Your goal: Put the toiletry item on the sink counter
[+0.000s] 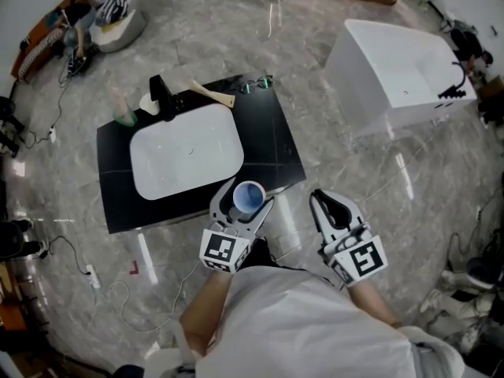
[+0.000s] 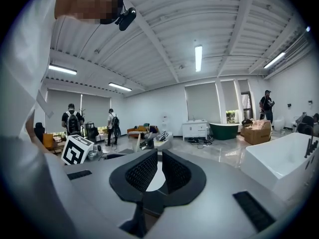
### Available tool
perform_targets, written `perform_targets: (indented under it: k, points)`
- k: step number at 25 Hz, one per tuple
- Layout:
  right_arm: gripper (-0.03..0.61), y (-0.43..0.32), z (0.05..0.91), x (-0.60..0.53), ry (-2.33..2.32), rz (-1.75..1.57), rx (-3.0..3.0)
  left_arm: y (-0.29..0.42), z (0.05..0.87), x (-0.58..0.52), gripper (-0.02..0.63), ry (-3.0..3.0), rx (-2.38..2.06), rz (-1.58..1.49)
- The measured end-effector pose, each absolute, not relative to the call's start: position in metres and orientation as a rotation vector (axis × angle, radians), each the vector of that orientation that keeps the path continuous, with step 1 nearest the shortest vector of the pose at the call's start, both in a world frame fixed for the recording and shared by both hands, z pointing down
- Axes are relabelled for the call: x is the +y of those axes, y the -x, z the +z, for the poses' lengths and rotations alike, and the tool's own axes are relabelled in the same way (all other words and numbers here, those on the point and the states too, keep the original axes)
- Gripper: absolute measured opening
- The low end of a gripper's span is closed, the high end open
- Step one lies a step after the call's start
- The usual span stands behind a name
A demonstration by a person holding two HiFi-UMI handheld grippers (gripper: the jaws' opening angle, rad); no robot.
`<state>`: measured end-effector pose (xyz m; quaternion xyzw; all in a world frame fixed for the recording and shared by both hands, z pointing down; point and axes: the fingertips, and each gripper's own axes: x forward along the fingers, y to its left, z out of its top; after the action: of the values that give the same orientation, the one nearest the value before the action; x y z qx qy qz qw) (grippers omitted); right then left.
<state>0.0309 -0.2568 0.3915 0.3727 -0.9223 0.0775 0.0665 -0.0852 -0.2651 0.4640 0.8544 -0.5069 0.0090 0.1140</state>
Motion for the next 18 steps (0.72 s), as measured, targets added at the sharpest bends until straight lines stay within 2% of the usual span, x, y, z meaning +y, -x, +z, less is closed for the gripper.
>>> perform_targets:
  k: [18]
  points:
    - [0.054, -0.040, 0.391, -0.290, -1.228, 0.223, -2.720, 0.107, 0.529, -0.348, 0.379, -2.527, -1.476, 0.268]
